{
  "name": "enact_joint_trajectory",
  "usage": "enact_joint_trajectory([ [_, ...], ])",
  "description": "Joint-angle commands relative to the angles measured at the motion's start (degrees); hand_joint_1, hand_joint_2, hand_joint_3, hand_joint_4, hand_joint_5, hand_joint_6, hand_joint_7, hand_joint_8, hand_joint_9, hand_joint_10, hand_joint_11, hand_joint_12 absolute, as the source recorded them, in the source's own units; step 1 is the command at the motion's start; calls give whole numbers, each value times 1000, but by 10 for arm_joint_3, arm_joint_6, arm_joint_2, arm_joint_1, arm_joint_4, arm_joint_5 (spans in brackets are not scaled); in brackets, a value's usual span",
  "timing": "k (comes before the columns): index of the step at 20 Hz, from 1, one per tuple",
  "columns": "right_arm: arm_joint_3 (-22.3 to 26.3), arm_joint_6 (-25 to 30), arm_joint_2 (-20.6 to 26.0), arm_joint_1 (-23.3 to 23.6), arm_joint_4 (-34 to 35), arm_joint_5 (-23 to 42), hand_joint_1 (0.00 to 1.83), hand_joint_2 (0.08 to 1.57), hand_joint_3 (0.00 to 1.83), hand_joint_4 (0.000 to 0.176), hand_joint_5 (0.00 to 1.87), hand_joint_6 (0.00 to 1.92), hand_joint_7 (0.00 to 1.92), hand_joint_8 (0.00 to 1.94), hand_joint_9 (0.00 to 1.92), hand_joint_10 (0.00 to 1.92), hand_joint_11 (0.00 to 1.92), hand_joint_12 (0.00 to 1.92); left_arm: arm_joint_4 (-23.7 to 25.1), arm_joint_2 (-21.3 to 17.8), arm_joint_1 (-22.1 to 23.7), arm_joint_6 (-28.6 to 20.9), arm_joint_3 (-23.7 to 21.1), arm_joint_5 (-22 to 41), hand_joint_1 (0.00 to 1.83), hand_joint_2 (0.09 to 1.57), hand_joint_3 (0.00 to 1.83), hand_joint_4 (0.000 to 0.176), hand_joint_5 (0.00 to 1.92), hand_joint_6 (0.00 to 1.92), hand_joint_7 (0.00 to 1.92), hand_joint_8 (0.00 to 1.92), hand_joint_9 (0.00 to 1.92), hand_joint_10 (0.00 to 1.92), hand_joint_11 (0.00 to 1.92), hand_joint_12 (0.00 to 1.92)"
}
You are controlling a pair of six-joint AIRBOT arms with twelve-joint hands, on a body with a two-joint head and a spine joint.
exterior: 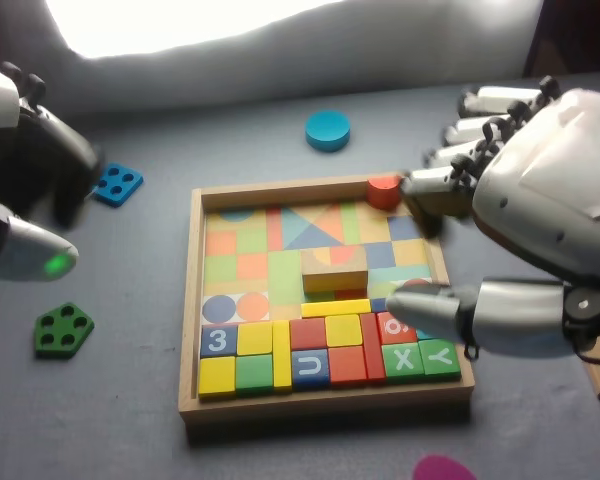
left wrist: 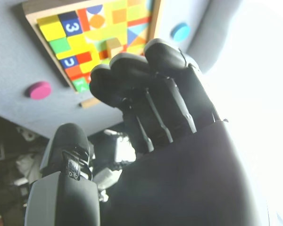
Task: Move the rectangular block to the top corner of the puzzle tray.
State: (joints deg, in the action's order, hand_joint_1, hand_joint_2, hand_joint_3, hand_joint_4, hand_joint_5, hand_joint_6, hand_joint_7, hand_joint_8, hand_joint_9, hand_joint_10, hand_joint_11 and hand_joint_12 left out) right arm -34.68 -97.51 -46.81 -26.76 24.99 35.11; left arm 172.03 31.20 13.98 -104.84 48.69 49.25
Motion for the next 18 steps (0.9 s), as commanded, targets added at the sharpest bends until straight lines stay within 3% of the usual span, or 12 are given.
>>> enact_joint_trajectory([
  [1,2,-18,-4,5,8,70,53,1202,14,0,265,50,263,2,195,134,0,909,5,-1,4,1,1,-50,215,1327,12,14,317,9,392,3,462,40,42,1149],
  [3,1,-35,-11,9,33,70,28,1203,4,0,257,23,243,2,205,93,0,774,5,-1,4,1,1,-50,177,1327,6,14,313,4,387,0,465,30,35,1149],
  [5,1,-41,-15,13,55,59,52,1200,0,0,278,19,269,5,221,69,0,786,5,-1,4,1,2,-50,122,1318,2,12,284,1,369,0,426,8,0,1104],
  [7,-3,-80,-26,26,130,26,78,1193,0,0,265,9,262,1,196,43,0,748,5,-1,4,1,1,-50,39,1298,0,15,215,1,287,2,331,2,0,936],
  [11,-29,-120,-58,39,206,-2,43,1135,0,0,194,0,173,0,129,3,0,632,5,-1,4,1,2,-50,0,1233,0,33,163,1,188,1,199,1,0,677],
  [13,-48,-137,-76,39,226,-5,55,1121,0,0,156,0,126,0,87,0,0,494,5,-1,4,1,2,-50,0,1216,0,38,148,0,161,1,176,1,0,626],
  [15,-73,-154,-98,35,249,-9,37,1114,0,0,144,0,125,1,104,7,0,446,5,-1,5,1,2,-50,0,1214,0,35,123,0,145,0,170,1,0,576],
  [17,-93,-155,-119,30,268,-16,3,1112,0,0,152,3,140,1,118,8,0,459,5,-1,6,1,2,-50,0,1201,0,44,131,4,148,4,164,4,0,581],
  [18,-99,-158,-126,29,276,-16,0,1113,0,0,203,23,147,4,121,8,0,454,5,-1,6,1,2,-50,0,1205,0,38,137,6,158,8,173,7,0,589],
])
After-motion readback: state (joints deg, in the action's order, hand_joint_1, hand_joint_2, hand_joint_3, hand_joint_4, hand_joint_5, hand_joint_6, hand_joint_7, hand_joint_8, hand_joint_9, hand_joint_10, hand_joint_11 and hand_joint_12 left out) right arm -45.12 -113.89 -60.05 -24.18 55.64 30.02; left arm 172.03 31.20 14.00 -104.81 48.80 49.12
